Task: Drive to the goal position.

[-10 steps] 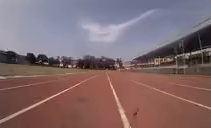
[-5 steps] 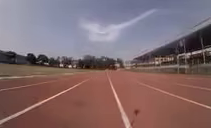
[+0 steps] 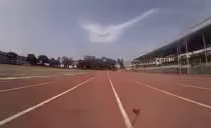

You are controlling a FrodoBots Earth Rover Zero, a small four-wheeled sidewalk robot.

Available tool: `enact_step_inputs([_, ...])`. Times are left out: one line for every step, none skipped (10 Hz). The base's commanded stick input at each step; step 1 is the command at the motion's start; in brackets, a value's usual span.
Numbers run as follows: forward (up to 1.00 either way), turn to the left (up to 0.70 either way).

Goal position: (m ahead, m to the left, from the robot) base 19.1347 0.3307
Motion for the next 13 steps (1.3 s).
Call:
enact_step_inputs([0.70,0.00])
enact_step_inputs([0.70,0.00])
enact_step_inputs([0.70,0.00])
enact_step_inputs([0.70,0.00])
enact_step_inputs([0.70,0.00])
enact_step_inputs([0.70,0.00])
enact_step_inputs([0.70,0.00])
enact_step_inputs([0.70,0.00])
enact_step_inputs([0.70,0.00])
enact_step_inputs([0.70,0.00])
enact_step_inputs([0.70,0.00])
enact_step_inputs([0.70,0.00])
enact_step_inputs([0.70,0.00])
